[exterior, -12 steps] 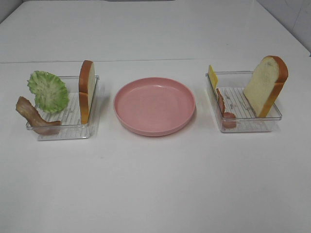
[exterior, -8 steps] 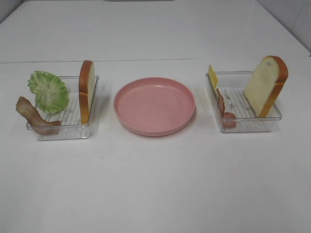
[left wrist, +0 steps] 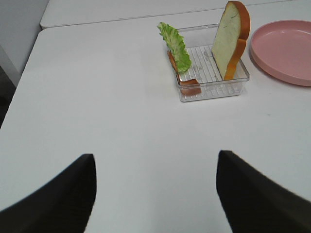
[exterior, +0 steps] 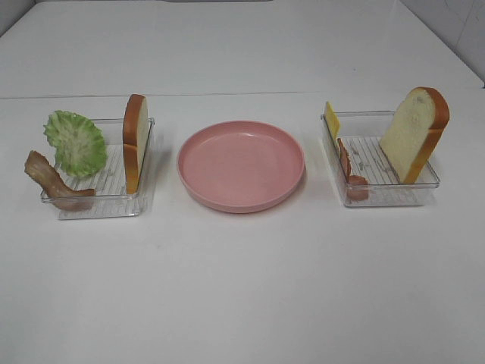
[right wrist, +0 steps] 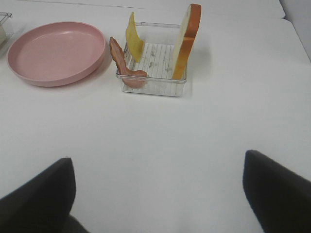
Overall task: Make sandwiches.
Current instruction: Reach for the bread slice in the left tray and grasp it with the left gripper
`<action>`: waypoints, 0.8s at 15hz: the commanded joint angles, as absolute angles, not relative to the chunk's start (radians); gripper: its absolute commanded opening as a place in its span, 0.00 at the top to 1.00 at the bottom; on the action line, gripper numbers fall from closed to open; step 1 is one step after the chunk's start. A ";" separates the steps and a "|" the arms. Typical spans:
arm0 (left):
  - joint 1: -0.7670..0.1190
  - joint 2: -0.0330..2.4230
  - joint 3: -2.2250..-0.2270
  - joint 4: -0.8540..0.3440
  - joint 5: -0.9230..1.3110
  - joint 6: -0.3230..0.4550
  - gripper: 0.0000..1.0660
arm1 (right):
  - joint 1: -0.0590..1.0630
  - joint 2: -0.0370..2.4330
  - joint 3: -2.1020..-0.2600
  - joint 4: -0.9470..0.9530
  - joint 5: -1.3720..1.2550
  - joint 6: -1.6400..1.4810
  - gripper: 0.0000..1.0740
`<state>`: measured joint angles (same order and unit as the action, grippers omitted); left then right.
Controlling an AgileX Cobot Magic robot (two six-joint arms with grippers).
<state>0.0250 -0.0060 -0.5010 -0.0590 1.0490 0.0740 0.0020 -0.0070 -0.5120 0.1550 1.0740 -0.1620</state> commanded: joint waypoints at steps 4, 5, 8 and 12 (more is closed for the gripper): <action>0.024 -0.026 -0.500 -0.060 1.040 0.075 0.37 | 0.000 -0.020 -0.507 0.156 1.067 -0.168 0.19; 0.024 -0.026 -0.500 -0.060 1.040 0.075 0.37 | 0.000 -0.020 -0.507 0.156 1.067 -0.168 0.19; 0.024 -0.026 -0.500 -0.060 1.040 0.075 0.37 | 0.000 -0.020 -0.507 0.156 1.067 -0.168 0.19; 0.024 -0.026 -0.500 -0.060 1.040 0.075 0.37 | 0.000 -0.020 -0.507 0.156 1.067 -0.168 0.19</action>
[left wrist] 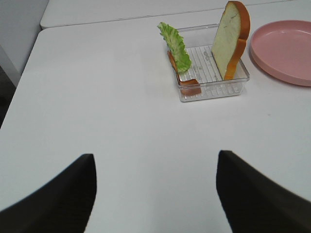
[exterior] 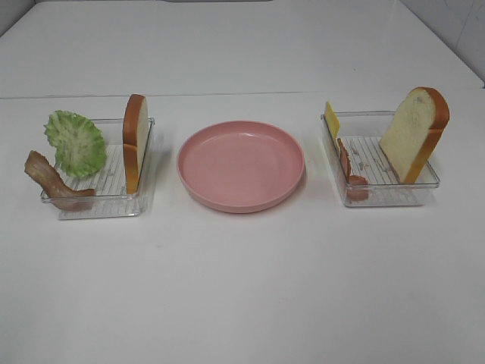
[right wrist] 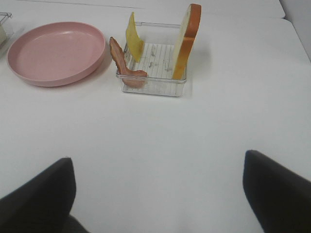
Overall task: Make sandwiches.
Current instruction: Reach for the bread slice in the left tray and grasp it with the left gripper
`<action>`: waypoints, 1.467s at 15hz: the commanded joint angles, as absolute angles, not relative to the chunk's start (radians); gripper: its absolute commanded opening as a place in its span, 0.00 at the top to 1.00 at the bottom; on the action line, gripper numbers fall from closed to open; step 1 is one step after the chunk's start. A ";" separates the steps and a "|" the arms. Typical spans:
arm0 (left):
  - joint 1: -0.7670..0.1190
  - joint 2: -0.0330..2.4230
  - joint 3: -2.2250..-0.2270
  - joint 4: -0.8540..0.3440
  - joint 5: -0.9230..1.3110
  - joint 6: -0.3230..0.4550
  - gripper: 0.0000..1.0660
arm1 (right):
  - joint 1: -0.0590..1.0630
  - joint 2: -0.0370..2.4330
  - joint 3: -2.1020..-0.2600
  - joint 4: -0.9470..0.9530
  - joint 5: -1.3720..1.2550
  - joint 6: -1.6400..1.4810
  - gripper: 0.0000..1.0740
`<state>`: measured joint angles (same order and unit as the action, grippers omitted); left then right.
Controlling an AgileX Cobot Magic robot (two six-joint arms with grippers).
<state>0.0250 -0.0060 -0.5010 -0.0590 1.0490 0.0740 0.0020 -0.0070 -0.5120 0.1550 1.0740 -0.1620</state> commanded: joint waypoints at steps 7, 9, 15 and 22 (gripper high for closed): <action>0.024 -0.024 -0.501 -0.060 1.037 0.074 0.37 | 0.000 -0.020 -0.507 0.156 1.067 -0.168 0.19; 0.024 -0.007 -0.517 -0.060 1.017 0.074 0.37 | 0.000 -0.020 -0.507 0.156 1.067 -0.168 0.19; 0.024 0.397 -0.581 -0.148 0.622 0.067 0.37 | 0.000 -0.020 -0.507 0.156 1.067 -0.168 0.19; 0.024 1.132 -0.989 -0.256 0.773 0.071 0.37 | 0.000 -0.020 -0.507 0.156 1.067 -0.168 0.19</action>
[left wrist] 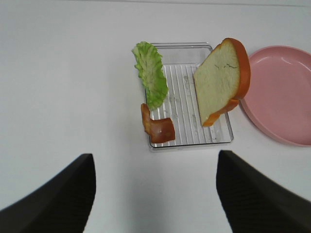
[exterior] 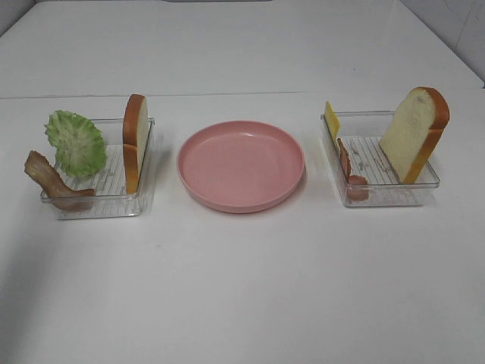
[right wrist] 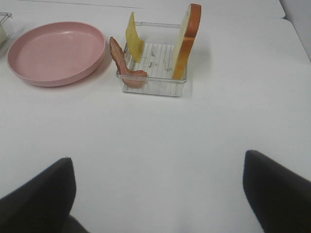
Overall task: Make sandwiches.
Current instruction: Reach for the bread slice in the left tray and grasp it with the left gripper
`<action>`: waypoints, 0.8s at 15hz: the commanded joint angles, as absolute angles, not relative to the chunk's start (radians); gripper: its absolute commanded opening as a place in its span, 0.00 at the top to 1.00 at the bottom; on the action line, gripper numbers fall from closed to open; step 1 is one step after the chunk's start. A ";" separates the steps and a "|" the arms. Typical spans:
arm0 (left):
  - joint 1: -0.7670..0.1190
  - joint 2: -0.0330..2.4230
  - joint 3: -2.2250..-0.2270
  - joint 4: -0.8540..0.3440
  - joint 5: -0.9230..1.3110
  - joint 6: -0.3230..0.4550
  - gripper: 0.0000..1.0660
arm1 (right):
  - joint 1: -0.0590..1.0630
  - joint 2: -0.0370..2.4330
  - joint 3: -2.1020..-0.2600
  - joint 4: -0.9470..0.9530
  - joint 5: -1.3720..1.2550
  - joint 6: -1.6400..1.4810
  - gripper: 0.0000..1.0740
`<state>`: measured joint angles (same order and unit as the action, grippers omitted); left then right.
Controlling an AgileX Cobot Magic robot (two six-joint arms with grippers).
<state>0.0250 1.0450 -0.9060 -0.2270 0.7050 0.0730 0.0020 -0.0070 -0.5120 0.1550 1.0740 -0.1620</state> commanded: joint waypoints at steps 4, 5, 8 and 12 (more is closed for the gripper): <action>-0.007 1.351 -1.239 -0.267 0.937 0.068 0.37 | 0.000 -0.020 -0.507 0.156 1.067 -0.168 0.19; -0.034 1.407 -1.309 -0.267 0.976 0.067 0.37 | 0.000 -0.020 -0.507 0.156 1.067 -0.168 0.19; -0.120 1.547 -1.476 -0.265 1.046 0.009 0.37 | 0.000 -0.020 -0.507 0.156 1.067 -0.168 0.19; -0.274 1.748 -1.651 -0.113 1.120 -0.151 0.37 | 0.000 -0.020 -0.507 0.156 1.067 -0.168 0.19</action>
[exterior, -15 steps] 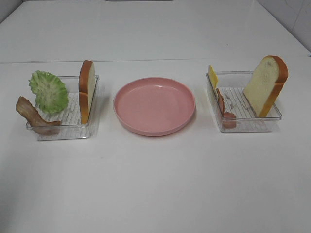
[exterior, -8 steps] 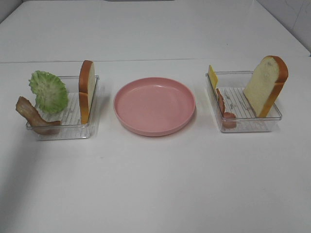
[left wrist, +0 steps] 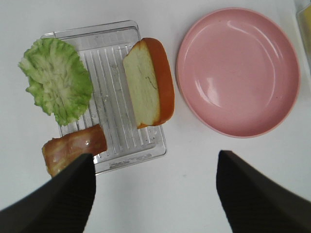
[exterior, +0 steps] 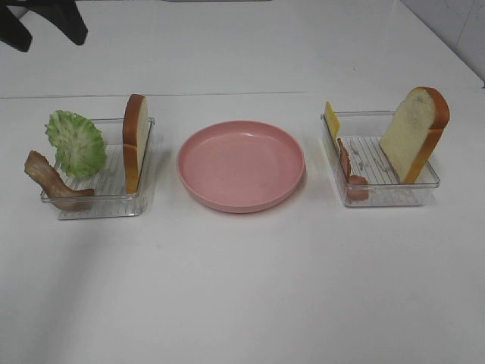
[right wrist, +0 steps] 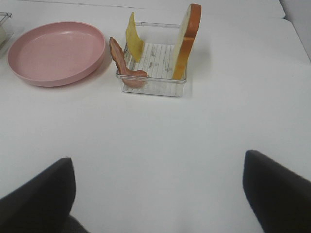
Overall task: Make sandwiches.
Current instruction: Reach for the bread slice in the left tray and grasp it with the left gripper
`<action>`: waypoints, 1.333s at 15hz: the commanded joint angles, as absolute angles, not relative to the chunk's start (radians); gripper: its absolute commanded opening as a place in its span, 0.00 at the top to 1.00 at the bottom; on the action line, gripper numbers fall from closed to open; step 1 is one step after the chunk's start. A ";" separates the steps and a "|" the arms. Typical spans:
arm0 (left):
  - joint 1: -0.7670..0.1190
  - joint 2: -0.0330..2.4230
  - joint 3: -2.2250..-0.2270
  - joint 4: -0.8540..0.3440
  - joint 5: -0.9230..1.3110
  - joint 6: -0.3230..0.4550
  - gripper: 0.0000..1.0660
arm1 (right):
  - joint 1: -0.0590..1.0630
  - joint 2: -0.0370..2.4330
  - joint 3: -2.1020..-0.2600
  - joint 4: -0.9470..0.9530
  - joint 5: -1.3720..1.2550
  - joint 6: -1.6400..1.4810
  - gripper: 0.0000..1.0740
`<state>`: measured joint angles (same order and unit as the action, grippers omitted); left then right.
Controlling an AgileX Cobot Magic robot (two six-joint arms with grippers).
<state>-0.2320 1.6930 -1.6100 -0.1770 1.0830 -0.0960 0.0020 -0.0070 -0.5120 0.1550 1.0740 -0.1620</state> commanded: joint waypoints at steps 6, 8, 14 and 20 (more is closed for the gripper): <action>-0.368 1.946 -1.747 -0.014 1.167 -0.273 0.37 | 0.000 -0.020 -0.507 0.156 1.067 -0.168 0.19; -0.373 2.027 -1.780 0.009 1.139 -0.286 0.37 | 0.000 -0.020 -0.507 0.156 1.067 -0.168 0.19; -0.373 2.105 -1.780 0.025 0.948 -0.296 0.37 | 0.000 -0.020 -0.507 0.156 1.067 -0.168 0.19; -0.372 2.149 -1.781 0.034 0.961 -0.296 0.49 | 0.000 -0.020 -0.507 0.156 1.067 -0.168 0.19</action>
<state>-0.3690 2.1460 -1.7760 0.0290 0.9620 -0.2880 0.0020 -0.0070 -0.5120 0.1550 1.0740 -0.1620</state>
